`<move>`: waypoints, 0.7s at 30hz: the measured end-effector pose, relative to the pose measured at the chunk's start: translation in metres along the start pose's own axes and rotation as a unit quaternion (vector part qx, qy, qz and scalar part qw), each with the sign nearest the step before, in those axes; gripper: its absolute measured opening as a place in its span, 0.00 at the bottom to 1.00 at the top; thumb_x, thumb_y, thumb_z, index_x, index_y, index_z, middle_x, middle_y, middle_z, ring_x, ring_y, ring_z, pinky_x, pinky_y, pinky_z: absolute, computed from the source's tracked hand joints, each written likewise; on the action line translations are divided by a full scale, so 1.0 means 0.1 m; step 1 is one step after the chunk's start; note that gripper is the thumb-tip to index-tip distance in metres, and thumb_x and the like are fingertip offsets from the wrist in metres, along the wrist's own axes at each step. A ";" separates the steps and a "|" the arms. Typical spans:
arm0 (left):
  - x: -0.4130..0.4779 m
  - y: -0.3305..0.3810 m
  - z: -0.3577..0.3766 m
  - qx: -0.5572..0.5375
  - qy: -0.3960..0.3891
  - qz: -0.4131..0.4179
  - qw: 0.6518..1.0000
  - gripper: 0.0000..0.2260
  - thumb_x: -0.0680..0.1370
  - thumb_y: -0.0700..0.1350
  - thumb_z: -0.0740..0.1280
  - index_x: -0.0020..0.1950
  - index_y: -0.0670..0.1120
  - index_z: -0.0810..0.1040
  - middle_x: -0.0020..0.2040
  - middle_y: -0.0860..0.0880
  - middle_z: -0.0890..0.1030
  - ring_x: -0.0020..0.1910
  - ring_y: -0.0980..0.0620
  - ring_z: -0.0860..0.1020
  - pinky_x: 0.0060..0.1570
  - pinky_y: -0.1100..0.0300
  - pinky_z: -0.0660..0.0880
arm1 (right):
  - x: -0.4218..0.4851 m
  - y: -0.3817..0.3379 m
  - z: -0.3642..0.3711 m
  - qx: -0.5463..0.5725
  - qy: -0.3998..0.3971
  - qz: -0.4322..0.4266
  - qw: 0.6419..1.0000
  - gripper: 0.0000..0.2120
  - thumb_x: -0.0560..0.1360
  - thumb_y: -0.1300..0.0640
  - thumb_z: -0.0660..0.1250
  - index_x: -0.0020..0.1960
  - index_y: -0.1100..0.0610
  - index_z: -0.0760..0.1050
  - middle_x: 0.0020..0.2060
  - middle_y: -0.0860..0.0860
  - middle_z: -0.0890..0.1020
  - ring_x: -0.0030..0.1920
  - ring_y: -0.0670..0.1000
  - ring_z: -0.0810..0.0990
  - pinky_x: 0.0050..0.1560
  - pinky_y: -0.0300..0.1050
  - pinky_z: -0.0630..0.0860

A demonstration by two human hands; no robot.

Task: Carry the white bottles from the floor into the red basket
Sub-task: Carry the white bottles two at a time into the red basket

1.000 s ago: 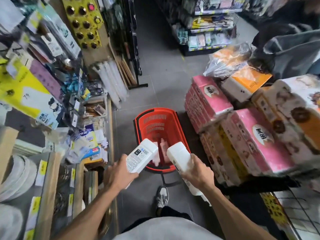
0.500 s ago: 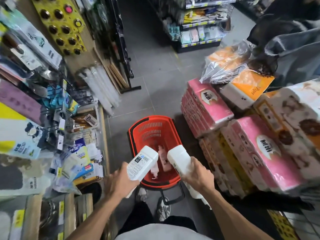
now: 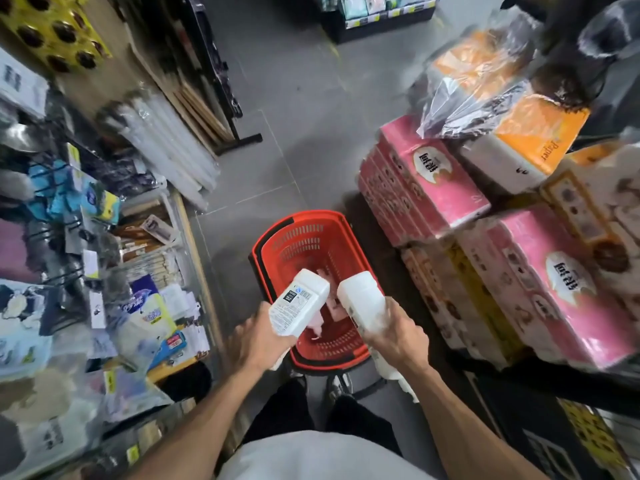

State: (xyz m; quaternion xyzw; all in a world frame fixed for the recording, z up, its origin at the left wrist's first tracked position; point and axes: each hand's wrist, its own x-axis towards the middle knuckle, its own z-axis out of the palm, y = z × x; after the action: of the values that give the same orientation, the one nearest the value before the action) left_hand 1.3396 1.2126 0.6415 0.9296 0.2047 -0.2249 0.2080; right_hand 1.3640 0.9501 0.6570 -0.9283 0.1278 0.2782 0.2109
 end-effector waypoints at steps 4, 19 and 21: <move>0.37 -0.01 0.11 -0.026 -0.017 -0.015 0.999 0.29 0.63 0.59 0.77 0.57 0.52 0.69 0.54 0.49 0.84 0.49 0.42 0.82 0.49 0.51 0.78 | 0.24 -0.11 0.12 0.026 -0.002 0.024 0.999 0.41 0.68 0.40 0.71 0.76 0.47 0.59 0.66 0.50 0.78 0.58 0.59 0.81 0.54 0.53 0.74; 1.56 0.20 1.58 -0.185 -0.089 -0.222 0.953 0.28 0.62 0.61 0.75 0.54 0.53 0.69 0.48 0.52 0.82 0.43 0.44 0.81 0.45 0.54 0.78 | 1.73 0.06 1.13 0.081 -0.043 0.104 0.990 0.42 0.69 0.42 0.76 0.77 0.48 0.60 0.68 0.50 0.76 0.64 0.58 0.78 0.63 0.57 0.73; 1.75 0.21 1.81 -0.205 -0.099 -0.239 0.944 0.27 0.63 0.61 0.76 0.54 0.52 0.69 0.47 0.51 0.82 0.42 0.44 0.80 0.43 0.55 0.77 | 1.96 0.13 1.31 0.085 -0.047 0.104 0.990 0.41 0.71 0.41 0.75 0.77 0.50 0.61 0.67 0.50 0.76 0.64 0.58 0.78 0.63 0.57 0.73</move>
State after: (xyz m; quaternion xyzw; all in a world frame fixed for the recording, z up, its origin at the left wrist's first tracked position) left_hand 1.4318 1.1593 0.4127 0.7636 0.4410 -0.3122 0.3536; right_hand 1.4582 0.9756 0.4419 -0.8747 0.2367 0.3300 0.2644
